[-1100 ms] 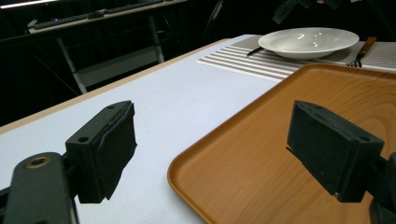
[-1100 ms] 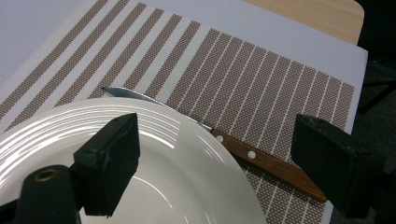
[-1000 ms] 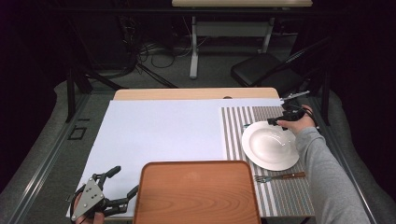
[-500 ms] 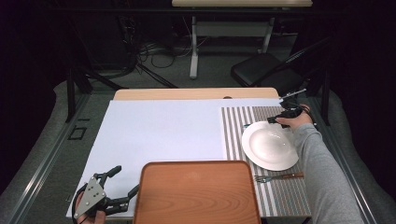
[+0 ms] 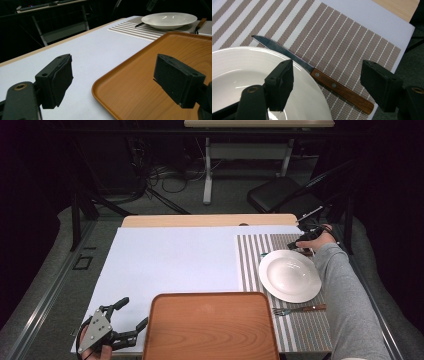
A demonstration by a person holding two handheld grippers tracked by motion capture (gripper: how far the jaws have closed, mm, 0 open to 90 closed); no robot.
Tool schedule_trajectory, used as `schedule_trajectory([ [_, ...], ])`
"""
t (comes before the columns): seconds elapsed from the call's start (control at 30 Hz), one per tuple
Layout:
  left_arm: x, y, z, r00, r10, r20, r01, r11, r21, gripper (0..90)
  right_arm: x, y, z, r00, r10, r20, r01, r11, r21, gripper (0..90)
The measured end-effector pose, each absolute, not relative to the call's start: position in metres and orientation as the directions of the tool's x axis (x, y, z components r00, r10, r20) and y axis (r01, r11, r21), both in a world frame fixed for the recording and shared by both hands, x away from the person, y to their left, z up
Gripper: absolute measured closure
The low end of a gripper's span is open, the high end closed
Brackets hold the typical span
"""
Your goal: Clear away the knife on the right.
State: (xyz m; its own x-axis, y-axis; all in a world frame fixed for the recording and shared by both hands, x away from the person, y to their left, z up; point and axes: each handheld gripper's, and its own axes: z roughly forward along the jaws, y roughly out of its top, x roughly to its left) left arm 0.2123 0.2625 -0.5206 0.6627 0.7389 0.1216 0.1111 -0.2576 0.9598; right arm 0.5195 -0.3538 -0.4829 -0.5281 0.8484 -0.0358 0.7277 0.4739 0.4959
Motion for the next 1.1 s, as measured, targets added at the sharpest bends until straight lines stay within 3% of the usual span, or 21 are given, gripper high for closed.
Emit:
schedule_trajectory([
  [0.03,0.212,0.263,-0.521,0.662,0.74,0.122,0.111,-0.257,0.96,15.7,0.52,-0.353,-0.481,-0.546,0.837,-0.034,0.724,0.491,0.485,32.9],
  [0.23,0.212,0.263,-0.521,0.659,0.743,0.119,0.115,-0.255,0.96,15.7,0.525,-0.349,-0.473,-0.623,0.776,-0.094,0.667,0.59,0.455,35.0],
  [0.33,0.212,0.264,-0.521,0.658,0.744,0.116,0.118,-0.253,0.96,15.7,0.526,-0.346,-0.469,-0.716,0.682,-0.152,0.579,0.701,0.417,35.1],
  [0.37,0.212,0.264,-0.521,0.658,0.744,0.118,0.116,-0.254,0.96,15.7,0.525,-0.343,-0.468,-0.767,0.615,-0.185,0.532,0.77,0.354,35.5],
  [0.63,0.212,0.265,-0.521,0.654,0.749,0.107,0.122,-0.244,0.962,15.7,0.521,-0.335,-0.462,-0.848,0.467,-0.248,0.41,0.877,0.251,36.8],
  [0.7,0.212,0.265,-0.521,0.654,0.748,0.11,0.123,-0.249,0.961,15.7,0.521,-0.331,-0.463,-0.892,0.34,-0.297,0.3,0.938,0.173,36.6],
  [0.87,0.212,0.265,-0.521,0.654,0.747,0.115,0.121,-0.254,0.96,15.7,0.516,-0.324,-0.466,-0.923,0.185,-0.336,0.191,0.981,0.016,38.8],
  [1.1,0.212,0.265,-0.522,0.652,0.75,0.112,0.122,-0.25,0.96,15.7,0.518,-0.325,-0.465,-0.925,0.151,-0.348,0.17,0.985,-0.026,39.7],
])
